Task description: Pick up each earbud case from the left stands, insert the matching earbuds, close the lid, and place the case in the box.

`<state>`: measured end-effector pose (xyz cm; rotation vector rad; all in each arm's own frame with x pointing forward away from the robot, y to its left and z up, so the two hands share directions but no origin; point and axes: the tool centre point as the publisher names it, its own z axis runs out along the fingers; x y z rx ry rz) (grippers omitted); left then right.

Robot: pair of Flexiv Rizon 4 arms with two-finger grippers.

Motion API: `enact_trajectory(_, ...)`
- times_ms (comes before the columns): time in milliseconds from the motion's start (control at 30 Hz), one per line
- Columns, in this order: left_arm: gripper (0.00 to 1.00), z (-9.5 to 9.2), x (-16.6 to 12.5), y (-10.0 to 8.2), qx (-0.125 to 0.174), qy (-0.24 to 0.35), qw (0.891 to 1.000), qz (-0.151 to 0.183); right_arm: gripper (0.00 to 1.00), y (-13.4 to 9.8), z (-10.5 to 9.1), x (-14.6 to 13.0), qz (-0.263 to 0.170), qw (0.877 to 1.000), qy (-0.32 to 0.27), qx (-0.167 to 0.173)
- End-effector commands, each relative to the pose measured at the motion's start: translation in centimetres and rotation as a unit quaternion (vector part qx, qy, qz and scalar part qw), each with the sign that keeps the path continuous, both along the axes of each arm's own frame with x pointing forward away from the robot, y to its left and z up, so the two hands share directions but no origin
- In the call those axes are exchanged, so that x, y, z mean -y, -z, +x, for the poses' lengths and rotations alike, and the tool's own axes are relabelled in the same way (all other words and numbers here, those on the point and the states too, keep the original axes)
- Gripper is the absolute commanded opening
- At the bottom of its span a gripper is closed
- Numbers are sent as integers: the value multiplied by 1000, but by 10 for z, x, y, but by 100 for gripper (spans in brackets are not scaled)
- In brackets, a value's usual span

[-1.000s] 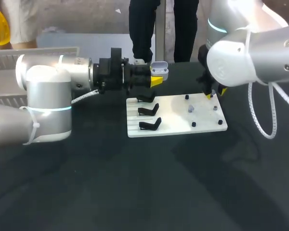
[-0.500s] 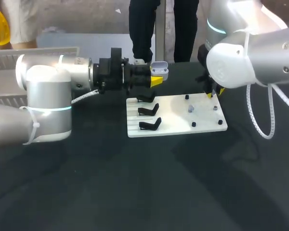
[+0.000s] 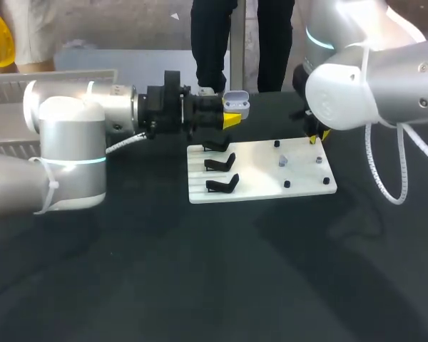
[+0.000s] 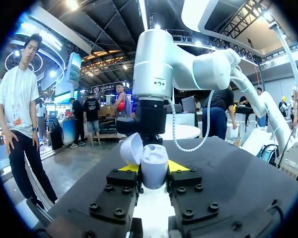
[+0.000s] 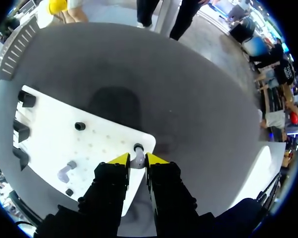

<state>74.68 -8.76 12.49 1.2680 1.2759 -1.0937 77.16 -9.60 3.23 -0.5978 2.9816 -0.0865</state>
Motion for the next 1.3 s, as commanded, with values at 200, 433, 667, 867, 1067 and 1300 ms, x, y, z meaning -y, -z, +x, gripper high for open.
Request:
enact_trajectory(200,0,-2,0,1,2,-3,1000,-2,0,-48,-18,-9,-8,1000,-5,8)
enact_trajectory(433,0,-2,0,1,2,-3,1000,-2,0,-86,-35,-26,-20,1000,-14,-2)
enact_trajectory(667,0,-2,0,1,2,-3,1000,-2,0,-117,-48,-38,-8,1000,-12,-2)
enact_trajectory(867,0,-2,0,1,2,-3,1000,-2,0,-134,-54,-44,2,1000,6,10)
enact_trajectory(1067,0,-2,0,1,2,-3,1000,-2,0,-134,-54,-44,2,1000,6,10)
enact_trajectory(1300,0,-2,0,1,2,-3,1000,-2,0,-132,-53,-45,12,999,24,23)
